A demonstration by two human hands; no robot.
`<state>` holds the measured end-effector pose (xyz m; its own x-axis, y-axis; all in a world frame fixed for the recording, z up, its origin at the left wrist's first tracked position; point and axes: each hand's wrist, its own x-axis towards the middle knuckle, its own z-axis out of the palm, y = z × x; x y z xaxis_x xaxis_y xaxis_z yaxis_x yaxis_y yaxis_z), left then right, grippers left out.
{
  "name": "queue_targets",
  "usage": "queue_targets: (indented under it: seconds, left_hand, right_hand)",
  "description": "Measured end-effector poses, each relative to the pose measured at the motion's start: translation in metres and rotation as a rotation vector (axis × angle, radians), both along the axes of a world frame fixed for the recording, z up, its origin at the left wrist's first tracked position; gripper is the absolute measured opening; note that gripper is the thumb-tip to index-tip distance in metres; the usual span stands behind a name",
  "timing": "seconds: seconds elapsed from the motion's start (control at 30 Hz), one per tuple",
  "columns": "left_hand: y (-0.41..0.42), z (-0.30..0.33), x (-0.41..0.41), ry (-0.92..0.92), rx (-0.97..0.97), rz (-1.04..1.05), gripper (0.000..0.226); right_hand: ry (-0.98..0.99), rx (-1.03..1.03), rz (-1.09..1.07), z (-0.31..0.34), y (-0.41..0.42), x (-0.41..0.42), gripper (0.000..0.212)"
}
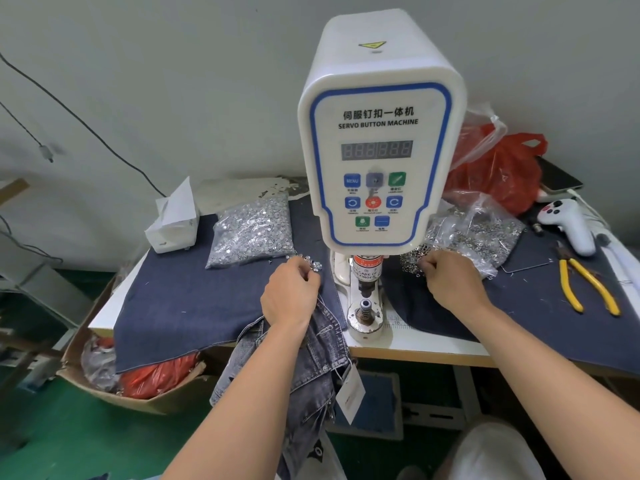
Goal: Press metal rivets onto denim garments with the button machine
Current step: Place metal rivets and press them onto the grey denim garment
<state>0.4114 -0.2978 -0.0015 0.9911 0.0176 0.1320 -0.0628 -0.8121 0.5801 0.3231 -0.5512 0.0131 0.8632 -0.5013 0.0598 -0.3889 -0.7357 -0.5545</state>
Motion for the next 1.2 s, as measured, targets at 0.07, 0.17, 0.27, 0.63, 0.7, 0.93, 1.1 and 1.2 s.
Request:
queue_targets:
  seconds: [0.07, 0.17, 0.27, 0.63, 0.7, 0.93, 1.1, 1.2]
  left_hand:
    - [0.000, -0.001, 0.000, 0.001, -0.009, 0.001, 0.005]
    - [0.001, -0.002, 0.000, -0.008, -0.019, 0.007, 0.006]
    - [0.001, -0.003, 0.000, -0.019, -0.028, 0.010, 0.011]
    - [0.003, -0.005, -0.001, -0.019, -0.077, 0.027, 0.020]
    - [0.004, -0.005, -0.002, -0.022, -0.084, 0.016, 0.020]
    - [0.005, -0.007, -0.003, -0.045, -0.099, 0.015, 0.013]
    - [0.006, -0.006, -0.002, -0.040, -0.112, -0.013, 0.014]
    - [0.007, -0.006, -0.002, -0.032, -0.113, -0.048, 0.008]
  right_hand:
    - [-0.028, 0.052, -0.004, 0.002, -0.002, -0.001, 0.019]
    - [-0.044, 0.110, -0.002, 0.007, -0.006, -0.003, 0.015]
    - [-0.058, 0.174, -0.006, 0.009, -0.008, -0.005, 0.015]
    - [-0.196, 0.812, -0.026, 0.010, 0.033, -0.031, 0.019]
    - [-0.168, 0.909, -0.030, 0.012, 0.042, -0.036, 0.019]
    - [-0.167, 1.025, -0.029, 0.019, 0.061, -0.043, 0.011]
    - [-0.143, 1.058, -0.065, 0.019, 0.066, -0.041, 0.007]
    - [-0.125, 1.093, -0.072, 0.018, 0.067, -0.040, 0.008]
